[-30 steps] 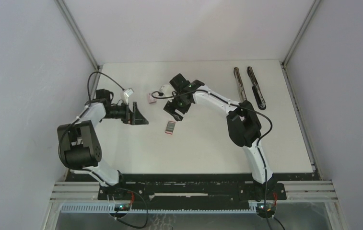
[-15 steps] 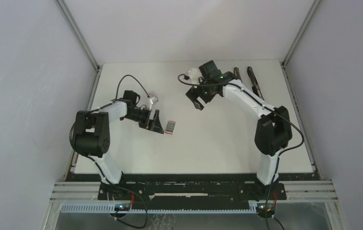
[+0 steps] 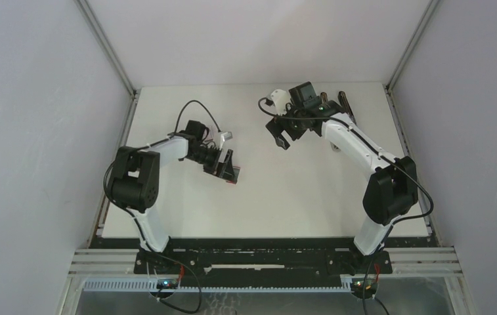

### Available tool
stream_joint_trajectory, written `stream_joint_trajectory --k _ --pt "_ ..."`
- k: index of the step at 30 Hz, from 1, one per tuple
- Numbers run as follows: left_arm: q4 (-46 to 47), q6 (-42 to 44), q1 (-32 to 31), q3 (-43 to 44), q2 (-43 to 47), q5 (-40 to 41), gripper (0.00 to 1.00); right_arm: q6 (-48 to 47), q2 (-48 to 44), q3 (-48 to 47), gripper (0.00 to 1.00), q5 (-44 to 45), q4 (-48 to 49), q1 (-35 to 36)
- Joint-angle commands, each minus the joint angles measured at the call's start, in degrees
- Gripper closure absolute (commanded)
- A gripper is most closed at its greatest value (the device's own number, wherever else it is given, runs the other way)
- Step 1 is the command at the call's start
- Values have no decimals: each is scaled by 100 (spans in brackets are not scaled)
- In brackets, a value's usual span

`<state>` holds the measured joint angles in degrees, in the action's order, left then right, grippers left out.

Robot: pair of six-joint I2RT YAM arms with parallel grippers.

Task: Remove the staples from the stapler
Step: Close the staple box at the center of the board.

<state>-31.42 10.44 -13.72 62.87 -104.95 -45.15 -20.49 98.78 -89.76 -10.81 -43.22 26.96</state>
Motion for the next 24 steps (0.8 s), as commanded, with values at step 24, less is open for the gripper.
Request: stream_joint_trajectory --k 24 --pt "333 -803 -1151 1460 -834 101 0 -139 -518 366 11 38 516 -401"
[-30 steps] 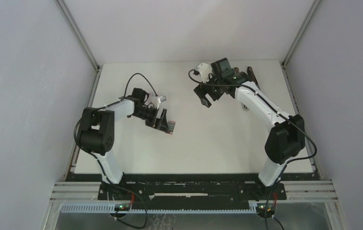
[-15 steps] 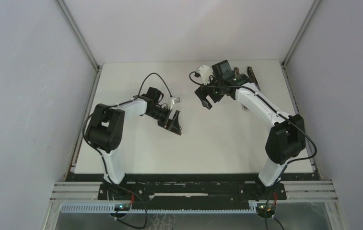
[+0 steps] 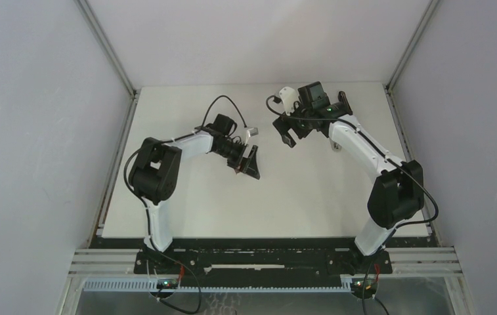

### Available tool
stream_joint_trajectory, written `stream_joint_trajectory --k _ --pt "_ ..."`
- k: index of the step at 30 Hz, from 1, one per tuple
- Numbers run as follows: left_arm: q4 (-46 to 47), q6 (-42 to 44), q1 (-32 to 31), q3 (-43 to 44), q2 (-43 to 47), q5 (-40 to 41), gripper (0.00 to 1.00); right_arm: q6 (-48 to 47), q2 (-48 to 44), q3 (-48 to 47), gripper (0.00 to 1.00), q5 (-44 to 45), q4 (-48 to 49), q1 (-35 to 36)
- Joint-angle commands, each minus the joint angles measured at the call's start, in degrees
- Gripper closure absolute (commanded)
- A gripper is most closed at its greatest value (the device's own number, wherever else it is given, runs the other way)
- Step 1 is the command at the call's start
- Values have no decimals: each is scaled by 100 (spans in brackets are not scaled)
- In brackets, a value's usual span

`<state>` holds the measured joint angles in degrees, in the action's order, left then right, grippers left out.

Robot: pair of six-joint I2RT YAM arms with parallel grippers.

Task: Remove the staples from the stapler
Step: Close the staple box at the center of the board.

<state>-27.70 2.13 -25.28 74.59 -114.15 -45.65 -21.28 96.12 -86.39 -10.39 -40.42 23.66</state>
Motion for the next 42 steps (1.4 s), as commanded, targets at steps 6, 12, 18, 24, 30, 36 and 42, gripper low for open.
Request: stream_joint_trajectory --k 6,12,18,24,30,36,42 --pt "-192 36 718 501 775 -158 0 -70 -286 78 11 -32 298 -97" --pt "-276 -147 1667 1371 805 132 0 -104 -200 70 11 -24 298 -23" --pt "-782 -4 2262 3072 -115 574 0 -116 -141 87 11 16 298 68" --pt "-1591 86 2499 4808 -1493 300 0 -141 -145 105 11 89 298 131" --pt "-1702 -207 2498 5302 -2278 -134 0 -159 -131 131 11 135 316 144" --pt "-1071 -719 2550 5169 -2359 -57 0 -156 -66 140 10 147 310 189" --pt "-917 -949 2567 5184 -2557 43 0 -197 -19 140 10 204 307 321"
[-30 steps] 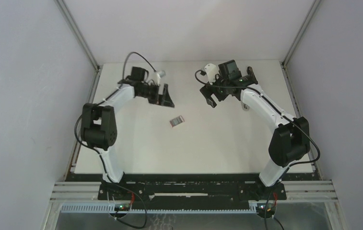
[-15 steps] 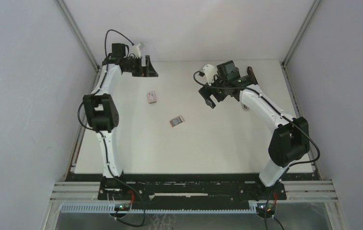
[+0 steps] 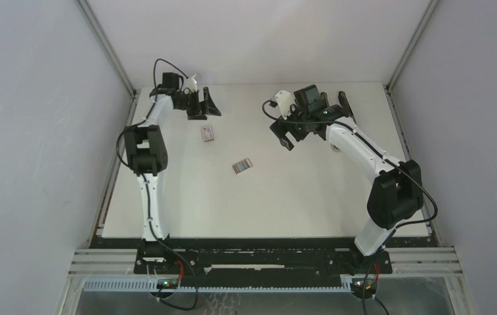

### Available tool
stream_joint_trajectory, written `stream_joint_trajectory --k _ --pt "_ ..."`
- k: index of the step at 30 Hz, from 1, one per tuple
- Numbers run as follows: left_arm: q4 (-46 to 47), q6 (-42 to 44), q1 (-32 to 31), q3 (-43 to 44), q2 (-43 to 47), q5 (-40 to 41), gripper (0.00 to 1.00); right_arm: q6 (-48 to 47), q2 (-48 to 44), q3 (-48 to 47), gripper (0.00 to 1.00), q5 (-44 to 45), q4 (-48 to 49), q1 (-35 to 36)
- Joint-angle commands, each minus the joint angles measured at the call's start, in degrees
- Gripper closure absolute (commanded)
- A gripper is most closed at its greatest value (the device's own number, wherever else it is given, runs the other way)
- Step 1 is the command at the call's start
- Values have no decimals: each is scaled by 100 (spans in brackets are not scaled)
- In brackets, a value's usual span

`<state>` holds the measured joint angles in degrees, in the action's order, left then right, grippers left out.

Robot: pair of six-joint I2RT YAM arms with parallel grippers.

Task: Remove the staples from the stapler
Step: Close the staple box at the center of the board.

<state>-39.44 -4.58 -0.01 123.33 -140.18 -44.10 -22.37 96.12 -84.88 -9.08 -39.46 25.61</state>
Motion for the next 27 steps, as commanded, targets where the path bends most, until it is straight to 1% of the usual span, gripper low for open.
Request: stream_joint_trajectory --k 1,9,15,27 --pt "246 -283 41 310 11 -105 0 -97 -19 -11 10 97 211 145" --pt "86 -333 41 323 -123 -90 0 -136 -40 -11 10 168 211 216" --pt "-231 -235 43 270 -165 57 0 -133 -43 7 10 145 211 221" --pt "-314 108 50 -549 251 -103 0 -144 -78 32 10 98 213 218"
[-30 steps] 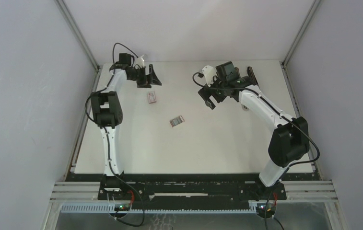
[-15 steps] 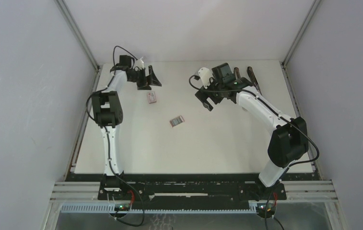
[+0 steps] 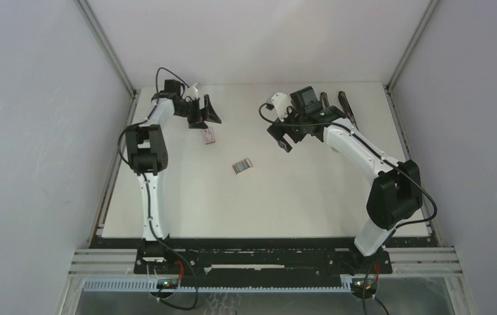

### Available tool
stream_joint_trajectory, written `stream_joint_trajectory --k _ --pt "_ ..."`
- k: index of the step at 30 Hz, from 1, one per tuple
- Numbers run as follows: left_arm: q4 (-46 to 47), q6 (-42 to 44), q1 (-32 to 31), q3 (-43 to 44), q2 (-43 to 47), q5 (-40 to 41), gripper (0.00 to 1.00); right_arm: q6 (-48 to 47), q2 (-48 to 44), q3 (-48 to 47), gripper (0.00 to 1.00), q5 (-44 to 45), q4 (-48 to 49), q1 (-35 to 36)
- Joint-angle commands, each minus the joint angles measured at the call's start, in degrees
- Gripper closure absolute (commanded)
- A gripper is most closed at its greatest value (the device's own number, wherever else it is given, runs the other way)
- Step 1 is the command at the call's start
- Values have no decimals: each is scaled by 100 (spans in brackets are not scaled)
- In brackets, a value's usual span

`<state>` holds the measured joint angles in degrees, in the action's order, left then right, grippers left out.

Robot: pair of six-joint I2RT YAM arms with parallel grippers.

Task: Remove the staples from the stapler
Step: Close the staple box at the center of the board.

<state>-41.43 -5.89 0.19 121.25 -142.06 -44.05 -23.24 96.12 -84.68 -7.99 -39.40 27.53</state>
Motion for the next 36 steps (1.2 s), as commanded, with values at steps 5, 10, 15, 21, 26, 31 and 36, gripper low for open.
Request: stream_joint_trajectory --k 5,10,15,21,26,31,36 --pt "-155 425 61 -757 757 -205 0 -55 -65 16 10 -22 216 30" --pt "-91 537 88 -1222 1037 -341 0 -66 -66 13 10 -10 221 50" --pt "73 589 97 -1781 1326 -621 0 -75 -44 13 10 15 213 59" --pt "399 584 119 -2389 1604 -788 0 -84 40 14 10 -17 209 82" --pt "672 510 124 -2831 1783 -941 0 -314 134 117 2 -411 182 88" --pt "883 469 128 -3217 1911 -1044 0 -1188 71 564 0 -1423 270 129" --pt "961 536 129 -3545 2108 -1064 0 -2505 53 839 0 -1751 373 325"
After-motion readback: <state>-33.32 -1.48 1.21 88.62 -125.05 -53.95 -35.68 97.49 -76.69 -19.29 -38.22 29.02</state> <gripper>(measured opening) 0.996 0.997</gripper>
